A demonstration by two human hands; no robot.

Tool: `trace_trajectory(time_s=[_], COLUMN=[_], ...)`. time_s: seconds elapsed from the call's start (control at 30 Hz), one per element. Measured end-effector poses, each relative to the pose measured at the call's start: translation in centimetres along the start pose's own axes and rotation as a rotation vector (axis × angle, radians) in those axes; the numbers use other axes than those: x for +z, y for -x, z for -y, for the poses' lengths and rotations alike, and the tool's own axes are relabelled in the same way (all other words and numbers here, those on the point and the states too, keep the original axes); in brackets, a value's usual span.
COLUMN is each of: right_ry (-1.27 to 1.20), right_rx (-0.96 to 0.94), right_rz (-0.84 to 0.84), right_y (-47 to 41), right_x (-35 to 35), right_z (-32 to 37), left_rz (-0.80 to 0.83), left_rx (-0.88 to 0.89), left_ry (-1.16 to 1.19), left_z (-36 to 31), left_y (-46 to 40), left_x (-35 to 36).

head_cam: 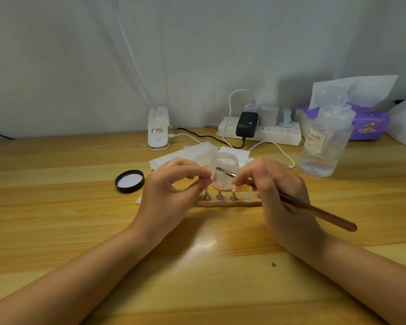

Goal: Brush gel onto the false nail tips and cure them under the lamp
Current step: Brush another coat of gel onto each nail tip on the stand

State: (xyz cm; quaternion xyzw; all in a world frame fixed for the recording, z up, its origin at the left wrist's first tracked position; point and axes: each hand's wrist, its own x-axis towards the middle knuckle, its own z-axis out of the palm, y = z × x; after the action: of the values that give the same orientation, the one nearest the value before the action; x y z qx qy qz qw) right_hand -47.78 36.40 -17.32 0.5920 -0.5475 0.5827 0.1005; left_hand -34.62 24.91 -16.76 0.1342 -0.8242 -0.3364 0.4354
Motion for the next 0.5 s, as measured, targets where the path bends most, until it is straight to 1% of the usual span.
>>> trace_trajectory(time_s=[0.07, 0.2, 0.33, 0.5], right_ry=[0.001, 0.043, -0.006, -0.072], right_rx=[0.032, -0.02, -0.012, 0.11], right_rz=[0.016, 0.053, 0.058, 0.018], right_y=[-0.01, 0.17, 0.19, 0.04], right_x=[0.11, 0.24, -0.01, -0.12], right_z=[-0.01, 0.15, 0.33, 0.46], left_rz=[0.0, -0.01, -0.011, 0.006], left_rx=[0.0, 0.015, 0.007, -0.016], left_ry=[0.0, -0.01, -0.002, 0.014], left_z=[0.01, 0.01, -0.03, 0.01], left_y=[-0.05, -0.22, -0.06, -0.08], left_x=[0.01, 0.03, 0.05, 0.04])
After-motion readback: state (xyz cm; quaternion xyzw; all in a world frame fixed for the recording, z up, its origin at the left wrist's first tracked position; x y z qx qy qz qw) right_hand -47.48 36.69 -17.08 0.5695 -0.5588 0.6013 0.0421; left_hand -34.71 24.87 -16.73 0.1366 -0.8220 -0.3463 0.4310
